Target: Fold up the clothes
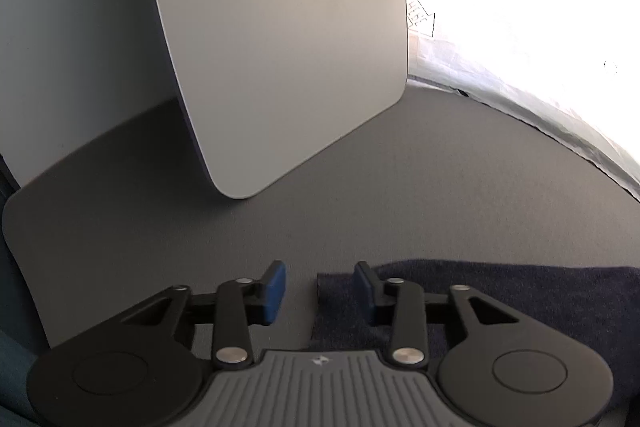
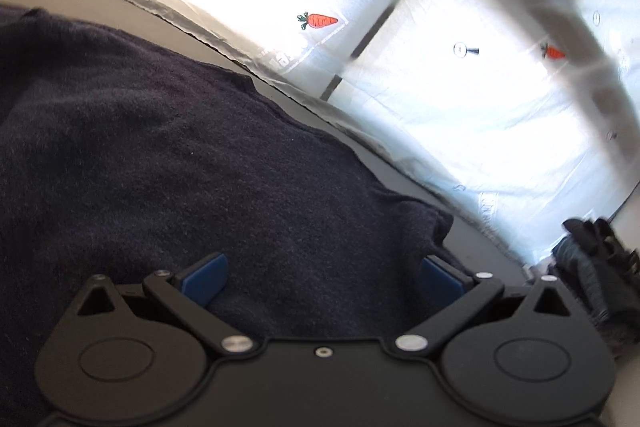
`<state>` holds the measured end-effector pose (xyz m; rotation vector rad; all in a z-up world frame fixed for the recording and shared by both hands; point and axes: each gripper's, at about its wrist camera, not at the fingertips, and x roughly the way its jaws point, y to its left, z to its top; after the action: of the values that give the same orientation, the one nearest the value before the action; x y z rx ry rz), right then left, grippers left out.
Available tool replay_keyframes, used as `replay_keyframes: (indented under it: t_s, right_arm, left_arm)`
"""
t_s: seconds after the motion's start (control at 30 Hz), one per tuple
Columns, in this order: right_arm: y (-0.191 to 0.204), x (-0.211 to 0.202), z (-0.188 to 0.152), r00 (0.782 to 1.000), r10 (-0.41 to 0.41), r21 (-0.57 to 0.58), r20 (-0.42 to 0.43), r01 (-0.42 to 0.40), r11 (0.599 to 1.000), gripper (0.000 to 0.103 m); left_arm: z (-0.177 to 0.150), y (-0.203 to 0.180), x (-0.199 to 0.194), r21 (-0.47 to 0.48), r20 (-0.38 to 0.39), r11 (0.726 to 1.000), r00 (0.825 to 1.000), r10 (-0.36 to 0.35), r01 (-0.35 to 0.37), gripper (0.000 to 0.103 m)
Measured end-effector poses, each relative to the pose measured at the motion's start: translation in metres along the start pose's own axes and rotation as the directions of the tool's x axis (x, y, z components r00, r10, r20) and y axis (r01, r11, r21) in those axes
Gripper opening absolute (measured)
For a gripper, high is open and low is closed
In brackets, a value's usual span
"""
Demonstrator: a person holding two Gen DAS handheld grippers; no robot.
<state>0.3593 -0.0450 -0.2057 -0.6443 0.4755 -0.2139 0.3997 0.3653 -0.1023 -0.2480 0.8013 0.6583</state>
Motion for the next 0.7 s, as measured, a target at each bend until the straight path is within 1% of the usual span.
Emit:
replay_keyframes:
  t_s: [0.03, 0.07, 0.1, 0.13, 0.2, 0.27, 0.3, 0.37, 0.4, 0.43, 0.5, 0.6, 0.67, 0.7]
  right_arm:
    - [0.002, -0.002, 0.0, 1.0, -0.019, -0.01, 0.005, 0.019, 1.0, 0.103]
    - [0.0, -0.001, 0.001, 1.0, -0.021, -0.007, 0.002, 0.021, 1.0, 0.103]
    - [-0.001, 0.0, 0.001, 1.0, -0.019, -0.002, -0.003, 0.019, 1.0, 0.103]
    - [-0.004, 0.001, 0.002, 1.0, -0.006, 0.009, -0.011, 0.006, 1.0, 0.103]
    - [-0.01, 0.006, 0.002, 1.0, 0.018, 0.031, -0.025, -0.017, 0.999, 0.103]
    - [-0.012, 0.008, 0.003, 0.999, 0.025, 0.036, -0.028, -0.024, 0.999, 0.103]
    - [-0.012, 0.008, 0.003, 0.999, 0.024, 0.034, -0.027, -0.023, 0.999, 0.103]
    - [-0.01, 0.008, 0.004, 1.0, 0.016, 0.027, -0.025, -0.015, 1.0, 0.103]
    - [-0.01, 0.007, 0.003, 1.0, 0.015, 0.027, -0.025, -0.015, 1.0, 0.103]
    - [-0.01, 0.007, 0.003, 1.0, 0.015, 0.027, -0.025, -0.014, 1.0, 0.103]
    - [-0.009, 0.007, 0.003, 1.0, 0.014, 0.027, -0.025, -0.014, 1.0, 0.103]
    - [-0.008, 0.006, 0.002, 1.0, 0.013, 0.026, -0.025, -0.013, 1.0, 0.103]
    - [-0.008, 0.005, 0.001, 1.0, 0.013, 0.026, -0.024, -0.012, 1.0, 0.103]
    - [-0.007, 0.005, 0.001, 1.0, 0.012, 0.026, -0.024, -0.012, 1.0, 0.103]
  left_arm:
    - [-0.009, -0.004, 0.001, 0.018, -0.021, 1.0, 1.0, -0.015, 0.015, 0.049]
    - [-0.017, -0.008, 0.002, 0.035, -0.043, 0.999, 0.999, -0.029, 0.03, 0.049]
    - [-0.025, -0.012, 0.004, 0.053, -0.06, 0.998, 0.997, -0.039, 0.043, 0.052]
    - [-0.032, -0.017, 0.005, 0.071, -0.078, 0.996, 0.996, -0.049, 0.055, 0.06]
    - [-0.045, -0.032, 0.009, 0.093, -0.11, 0.994, 0.993, -0.05, 0.061, 0.068]
    - [-0.057, -0.034, 0.014, 0.08, -0.144, 0.994, 0.988, -0.058, 0.07, 0.068]
    - [-0.058, -0.033, 0.016, 0.055, -0.159, 0.996, 0.985, -0.064, 0.073, 0.068]
    - [-0.058, -0.029, 0.025, -0.037, -0.184, 0.996, 0.979, -0.089, 0.084, 0.069]
    - [-0.057, -0.026, 0.028, -0.081, -0.19, 0.993, 0.976, -0.103, 0.089, 0.073]
    - [-0.056, -0.028, 0.03, -0.095, -0.184, 0.991, 0.977, -0.106, 0.089, 0.078]
    - [-0.053, -0.031, 0.033, -0.123, -0.174, 0.988, 0.979, -0.111, 0.09, 0.079]
    - [-0.052, -0.039, 0.038, -0.1, -0.181, 0.992, 0.979, -0.093, 0.076, 0.079]
    - [-0.055, -0.046, 0.039, -0.061, -0.168, 0.997, 0.984, -0.056, 0.046, 0.076]
    - [-0.055, -0.05, 0.037, -0.04, -0.147, 0.999, 0.988, -0.038, 0.032, 0.065]
